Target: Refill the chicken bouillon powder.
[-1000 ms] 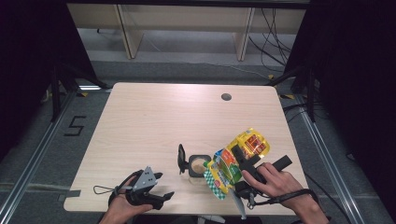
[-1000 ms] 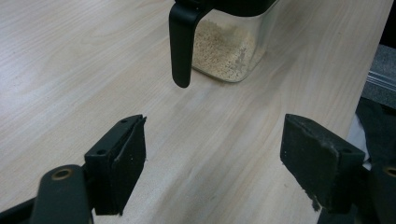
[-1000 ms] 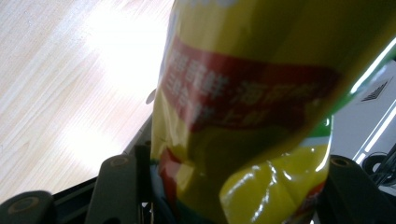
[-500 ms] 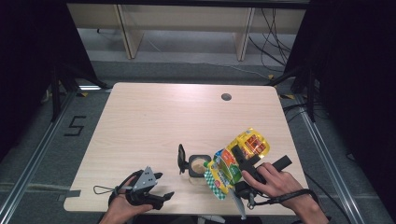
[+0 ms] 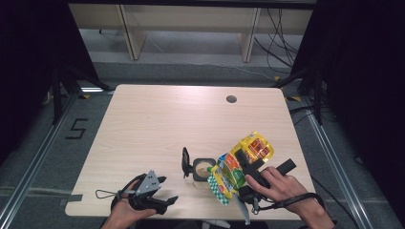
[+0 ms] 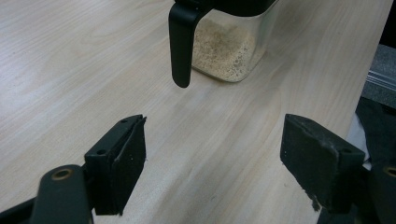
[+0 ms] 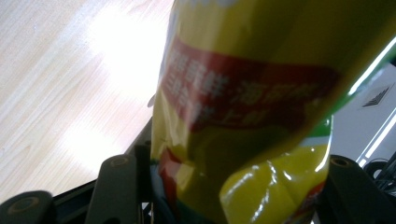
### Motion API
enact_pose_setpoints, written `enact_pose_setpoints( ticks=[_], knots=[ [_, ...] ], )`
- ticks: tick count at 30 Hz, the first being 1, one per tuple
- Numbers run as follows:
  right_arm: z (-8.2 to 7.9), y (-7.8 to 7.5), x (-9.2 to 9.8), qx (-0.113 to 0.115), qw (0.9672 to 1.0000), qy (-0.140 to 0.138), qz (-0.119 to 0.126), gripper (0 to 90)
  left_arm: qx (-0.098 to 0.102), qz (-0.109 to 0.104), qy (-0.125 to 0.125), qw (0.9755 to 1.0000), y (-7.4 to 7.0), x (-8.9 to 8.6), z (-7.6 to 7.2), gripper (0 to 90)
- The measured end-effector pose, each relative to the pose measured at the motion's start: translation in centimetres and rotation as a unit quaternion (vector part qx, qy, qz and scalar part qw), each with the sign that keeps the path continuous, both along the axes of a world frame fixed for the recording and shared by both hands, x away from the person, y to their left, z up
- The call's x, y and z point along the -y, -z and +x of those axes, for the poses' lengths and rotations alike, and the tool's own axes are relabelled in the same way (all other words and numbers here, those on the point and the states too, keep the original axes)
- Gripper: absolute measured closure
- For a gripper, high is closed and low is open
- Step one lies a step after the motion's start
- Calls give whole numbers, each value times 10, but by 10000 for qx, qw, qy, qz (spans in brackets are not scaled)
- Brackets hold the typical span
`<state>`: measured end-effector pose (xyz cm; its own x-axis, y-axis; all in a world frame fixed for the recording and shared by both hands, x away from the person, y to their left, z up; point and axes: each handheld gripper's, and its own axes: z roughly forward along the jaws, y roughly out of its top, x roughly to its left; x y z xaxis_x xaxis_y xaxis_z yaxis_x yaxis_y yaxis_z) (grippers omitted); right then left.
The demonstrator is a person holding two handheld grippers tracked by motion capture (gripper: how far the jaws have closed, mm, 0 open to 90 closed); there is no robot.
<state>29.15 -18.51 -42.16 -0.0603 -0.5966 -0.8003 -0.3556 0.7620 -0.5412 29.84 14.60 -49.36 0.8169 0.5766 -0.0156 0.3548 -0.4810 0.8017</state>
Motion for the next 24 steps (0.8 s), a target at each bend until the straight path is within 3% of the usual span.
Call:
enact_pose_setpoints(
  ticks=[20, 22, 24],
  knots=[
    [2, -1, -1, -49, 10000, 3, -45, 480, 8, -15, 17, 10000, 0, 1, 0, 221],
    [1, -2, -1, -7, 10000, -14, -29, 480, 101, 36, 111, 9999, 0, 0, 1, 221],
    [1, -2, -1, 1, 10000, -23, -36, 480, 52, 61, 129, 9999, 0, 0, 1, 221]
  ],
)
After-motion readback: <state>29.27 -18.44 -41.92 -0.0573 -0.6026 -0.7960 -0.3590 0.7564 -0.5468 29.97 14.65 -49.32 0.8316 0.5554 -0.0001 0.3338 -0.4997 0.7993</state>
